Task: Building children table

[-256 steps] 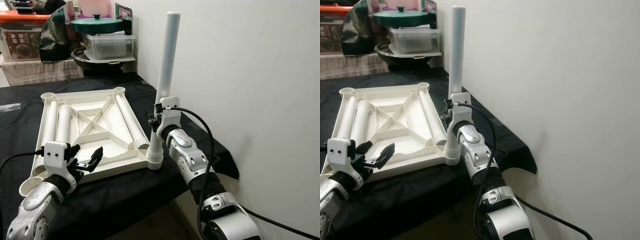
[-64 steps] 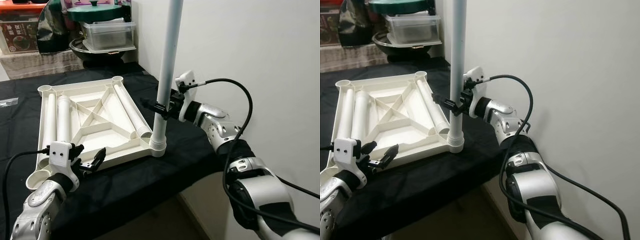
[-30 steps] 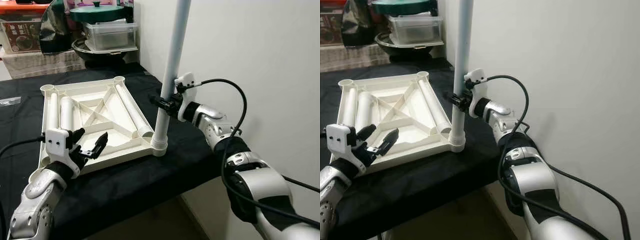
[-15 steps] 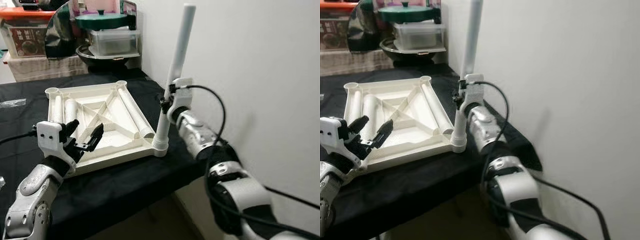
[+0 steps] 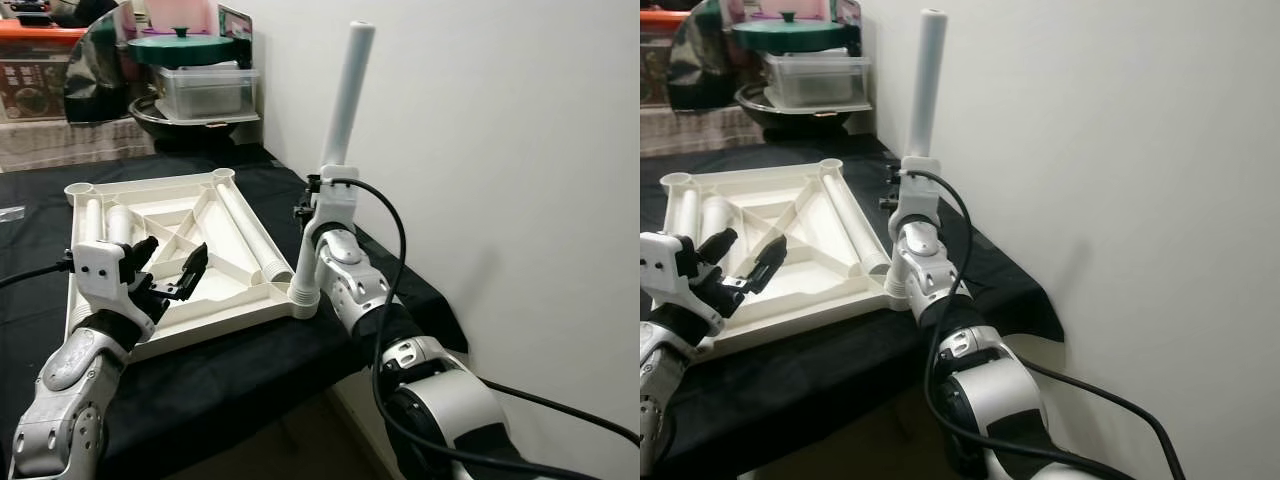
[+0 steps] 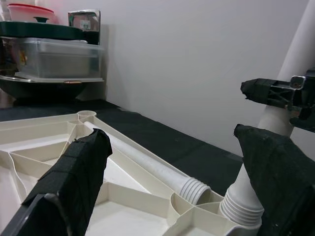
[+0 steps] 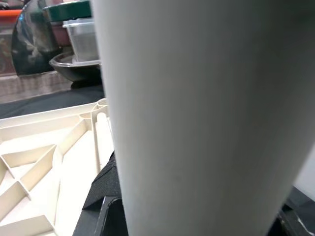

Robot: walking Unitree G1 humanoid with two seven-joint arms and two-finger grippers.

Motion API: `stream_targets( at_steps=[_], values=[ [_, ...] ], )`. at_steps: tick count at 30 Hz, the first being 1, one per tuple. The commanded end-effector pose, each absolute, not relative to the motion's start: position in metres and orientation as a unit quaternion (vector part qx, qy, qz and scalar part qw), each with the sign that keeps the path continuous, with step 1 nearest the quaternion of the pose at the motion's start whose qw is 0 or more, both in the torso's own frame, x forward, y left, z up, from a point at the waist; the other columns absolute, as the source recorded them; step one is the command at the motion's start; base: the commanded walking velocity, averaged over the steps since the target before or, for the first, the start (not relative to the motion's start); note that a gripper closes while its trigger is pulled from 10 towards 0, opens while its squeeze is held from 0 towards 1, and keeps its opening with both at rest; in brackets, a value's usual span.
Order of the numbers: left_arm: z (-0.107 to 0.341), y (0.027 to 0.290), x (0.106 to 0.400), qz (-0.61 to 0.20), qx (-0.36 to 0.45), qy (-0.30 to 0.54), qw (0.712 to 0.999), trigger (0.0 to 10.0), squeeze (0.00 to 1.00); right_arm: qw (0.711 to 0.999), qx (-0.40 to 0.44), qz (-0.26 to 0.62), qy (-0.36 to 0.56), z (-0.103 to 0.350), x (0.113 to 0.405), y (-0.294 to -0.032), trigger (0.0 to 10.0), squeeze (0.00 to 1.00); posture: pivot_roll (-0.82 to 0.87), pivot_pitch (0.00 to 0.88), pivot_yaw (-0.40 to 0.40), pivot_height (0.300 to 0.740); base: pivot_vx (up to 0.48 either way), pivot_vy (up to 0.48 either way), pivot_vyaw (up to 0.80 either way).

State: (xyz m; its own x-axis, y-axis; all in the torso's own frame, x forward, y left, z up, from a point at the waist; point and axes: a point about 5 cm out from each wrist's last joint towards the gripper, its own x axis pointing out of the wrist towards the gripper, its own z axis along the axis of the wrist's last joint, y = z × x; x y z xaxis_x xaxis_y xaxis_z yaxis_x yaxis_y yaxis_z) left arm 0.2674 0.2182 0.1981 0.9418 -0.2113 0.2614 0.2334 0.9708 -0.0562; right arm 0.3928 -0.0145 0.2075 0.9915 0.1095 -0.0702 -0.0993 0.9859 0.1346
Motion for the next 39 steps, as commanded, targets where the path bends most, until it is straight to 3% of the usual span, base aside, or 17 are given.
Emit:
stream_targets(
  at_steps=[1, 26, 27, 30, 31, 39],
  values=[
    [0.196, 0.216, 0.267, -0.113, -0.046, -0.120, 0.985, 10.0, 0.00, 0.986, 0.051, 0.046, 0.155, 0.158, 0.381, -0.009, 0.0, 0.00, 0.07, 0.000, -0.124, 0.740, 0.000, 0.000, 0.00],
    [0.190, 0.218, 0.266, -0.109, -0.042, -0.107, 0.987, 10.0, 0.00, 0.986, 0.057, 0.072, 0.140, 0.170, 0.377, 0.007, 0.1, 0.00, 0.07, 0.000, -0.117, 0.740, 0.000, 0.000, 0.00],
    [0.190, 0.218, 0.266, -0.109, -0.042, -0.107, 0.987, 10.0, 0.00, 0.986, 0.056, 0.074, 0.141, 0.171, 0.377, 0.007, 9.1, 0.00, 0.07, 0.000, -0.116, 0.740, 0.000, 0.000, 0.00],
    [0.190, 0.218, 0.266, -0.109, -0.042, -0.107, 0.987, 10.0, 0.00, 0.986, 0.055, 0.075, 0.141, 0.171, 0.377, 0.008, 9.1, 0.00, 0.07, 0.000, -0.116, 0.740, 0.000, 0.000, 0.00],
    [0.190, 0.218, 0.266, -0.110, -0.042, -0.107, 0.987, 10.0, 0.00, 0.986, 0.055, 0.079, 0.139, 0.173, 0.377, 0.009, 10.0, 0.00, 0.07, 0.000, -0.116, 0.740, 0.000, 0.000, 0.00],
    [0.189, 0.218, 0.266, -0.111, -0.042, -0.105, 0.987, 10.0, 0.00, 0.985, 0.063, 0.089, 0.131, 0.179, 0.377, 0.011, 10.0, 0.00, 0.06, 0.000, -0.113, 0.740, 0.000, 0.000, 0.00]
  ],
)
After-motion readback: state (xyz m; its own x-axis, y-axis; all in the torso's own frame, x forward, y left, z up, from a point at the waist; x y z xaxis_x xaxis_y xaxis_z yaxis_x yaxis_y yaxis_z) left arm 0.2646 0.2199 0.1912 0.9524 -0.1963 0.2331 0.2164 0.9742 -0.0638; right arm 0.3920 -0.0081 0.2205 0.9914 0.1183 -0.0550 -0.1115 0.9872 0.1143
